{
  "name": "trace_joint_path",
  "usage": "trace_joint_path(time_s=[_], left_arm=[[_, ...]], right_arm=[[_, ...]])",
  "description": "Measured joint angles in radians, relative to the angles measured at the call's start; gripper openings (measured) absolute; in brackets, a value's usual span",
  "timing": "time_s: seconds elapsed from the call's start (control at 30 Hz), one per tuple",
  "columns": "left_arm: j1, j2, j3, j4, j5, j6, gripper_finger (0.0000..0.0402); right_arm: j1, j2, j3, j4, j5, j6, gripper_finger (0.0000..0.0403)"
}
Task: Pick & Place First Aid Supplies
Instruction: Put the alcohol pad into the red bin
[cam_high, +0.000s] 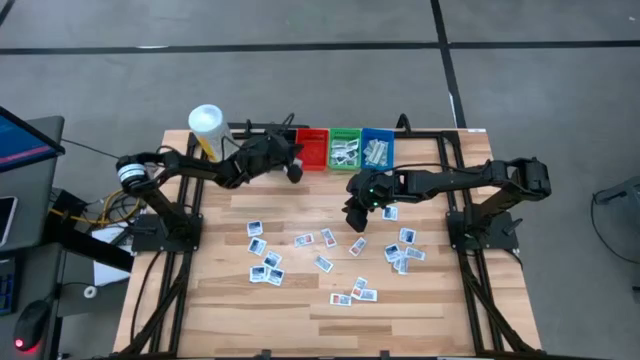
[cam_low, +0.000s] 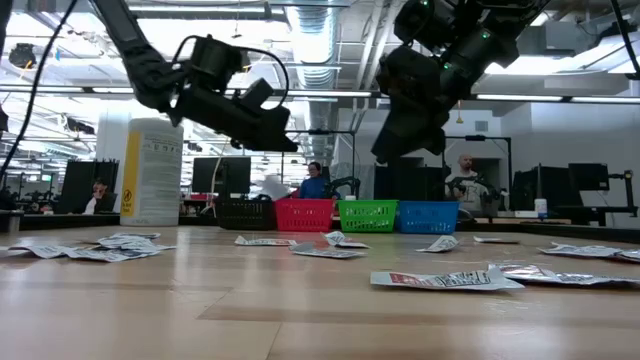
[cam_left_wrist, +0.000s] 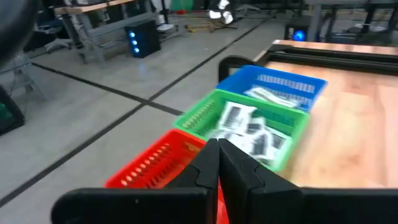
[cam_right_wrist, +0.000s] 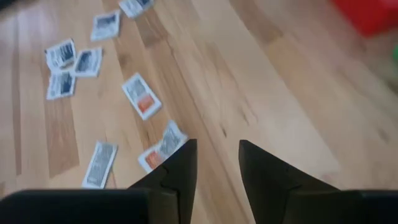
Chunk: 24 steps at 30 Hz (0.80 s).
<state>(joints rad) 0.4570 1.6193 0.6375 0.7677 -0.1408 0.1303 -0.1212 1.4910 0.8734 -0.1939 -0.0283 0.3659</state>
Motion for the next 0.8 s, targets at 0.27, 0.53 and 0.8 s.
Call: trace_joint_path(time_s=[0.27, 0.53, 0.8], left_arm=[[0.088, 0.075, 0.108, -0.005, 0.126, -0.003, 0.0010], [0.076, -0.009, 0.112, -0.184, 0.153, -0.006, 0.0008], [-0.008, -0.181, 0.033, -0.449, 0.301, 0.095, 0.0009]], right_arm=[[0.002, 0.000, 0.000, -0.038, -0.051, 0.029, 0.0107], [-0.010, 0.000, 0.000, -0.024, -0.052, 0.043, 0.0107], [-0.020, 0.000, 0.000, 0.014, -0.010, -0.031, 0.0107]])
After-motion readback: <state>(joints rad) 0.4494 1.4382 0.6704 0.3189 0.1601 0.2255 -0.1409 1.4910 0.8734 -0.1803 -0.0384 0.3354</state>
